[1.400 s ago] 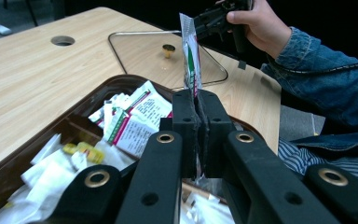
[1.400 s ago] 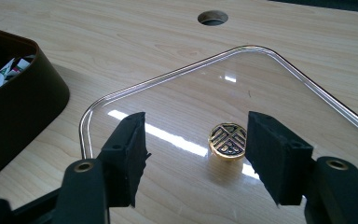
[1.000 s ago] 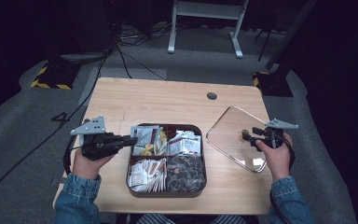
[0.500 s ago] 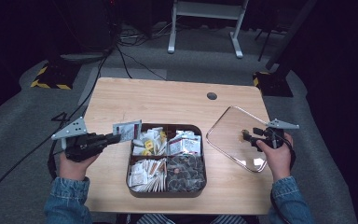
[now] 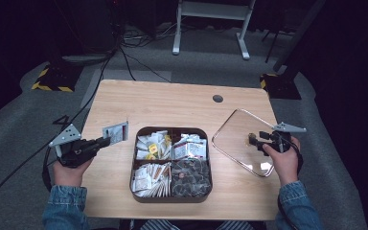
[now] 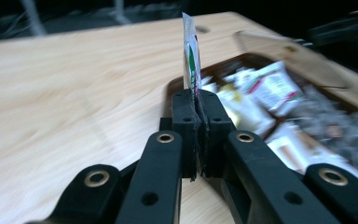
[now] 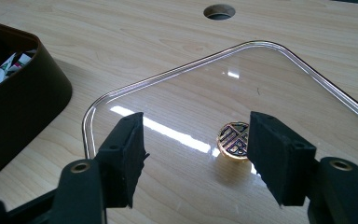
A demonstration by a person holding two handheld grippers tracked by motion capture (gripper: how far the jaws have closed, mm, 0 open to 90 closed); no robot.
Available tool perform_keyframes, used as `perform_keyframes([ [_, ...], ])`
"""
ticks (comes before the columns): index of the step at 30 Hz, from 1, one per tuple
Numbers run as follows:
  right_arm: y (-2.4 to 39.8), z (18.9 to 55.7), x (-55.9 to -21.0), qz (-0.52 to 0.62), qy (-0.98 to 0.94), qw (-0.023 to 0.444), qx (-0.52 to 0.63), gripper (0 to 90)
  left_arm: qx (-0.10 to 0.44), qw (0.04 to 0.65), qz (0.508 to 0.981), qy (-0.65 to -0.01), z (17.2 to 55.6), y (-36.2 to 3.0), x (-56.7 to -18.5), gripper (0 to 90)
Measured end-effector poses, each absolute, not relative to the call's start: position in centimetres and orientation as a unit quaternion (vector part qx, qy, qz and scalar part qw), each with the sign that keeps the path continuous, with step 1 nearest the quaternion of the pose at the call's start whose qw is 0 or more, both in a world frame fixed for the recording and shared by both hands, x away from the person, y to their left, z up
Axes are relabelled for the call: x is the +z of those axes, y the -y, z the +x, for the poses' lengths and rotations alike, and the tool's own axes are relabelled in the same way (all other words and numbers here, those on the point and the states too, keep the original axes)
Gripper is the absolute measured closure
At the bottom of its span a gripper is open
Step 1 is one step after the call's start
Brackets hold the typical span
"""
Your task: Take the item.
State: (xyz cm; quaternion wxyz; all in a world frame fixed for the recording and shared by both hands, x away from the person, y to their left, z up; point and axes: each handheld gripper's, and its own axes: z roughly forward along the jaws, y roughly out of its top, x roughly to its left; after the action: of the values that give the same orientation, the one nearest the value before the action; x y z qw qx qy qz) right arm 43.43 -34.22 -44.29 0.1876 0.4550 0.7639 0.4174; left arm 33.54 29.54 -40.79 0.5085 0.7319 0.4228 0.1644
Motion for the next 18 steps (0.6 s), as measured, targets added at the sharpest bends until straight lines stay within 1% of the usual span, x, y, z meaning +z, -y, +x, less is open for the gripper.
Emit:
perform_keyframes([
  [4,34.3,43.4,-44.2,0.454,-0.764,0.188,0.418,37.2,0.167,0.483,0.720,-0.469,33.4,-30.8,-42.4,87.0],
  [5,34.2,43.4,-44.3,0.454,-0.764,0.188,0.418,37.1,0.167,0.483,0.720,-0.469,33.4,-30.8,-42.4,87.0],
  [8,34.1,43.4,-44.3,0.454,-0.765,0.185,0.418,37.0,0.158,0.459,0.721,-0.494,33.5,-31.3,-43.7,87.0],
  [10,34.1,43.4,-44.3,0.453,-0.766,0.184,0.418,36.9,0.142,0.436,0.724,-0.516,33.9,-31.7,-44.9,87.0],
  [11,34.1,43.4,-44.3,0.453,-0.766,0.184,0.418,36.8,0.142,0.436,0.724,-0.516,33.9,-31.7,-44.9,87.0],
  [12,34.1,43.4,-44.3,0.452,-0.766,0.184,0.418,36.8,0.127,0.427,0.727,-0.522,34.2,-31.8,-45.3,87.0],
  [13,34.1,43.4,-44.3,0.452,-0.766,0.184,0.418,36.8,0.127,0.427,0.727,-0.522,34.2,-31.8,-45.3,86.9],
  [15,34.1,43.4,-44.3,0.452,-0.767,0.183,0.417,36.7,0.105,0.415,0.735,-0.526,34.6,-31.7,-45.9,86.8],
  [18,34.1,43.4,-44.4,0.453,-0.767,0.182,0.416,36.6,0.094,0.408,0.738,-0.529,34.8,-31.7,-46.3,86.7],
])
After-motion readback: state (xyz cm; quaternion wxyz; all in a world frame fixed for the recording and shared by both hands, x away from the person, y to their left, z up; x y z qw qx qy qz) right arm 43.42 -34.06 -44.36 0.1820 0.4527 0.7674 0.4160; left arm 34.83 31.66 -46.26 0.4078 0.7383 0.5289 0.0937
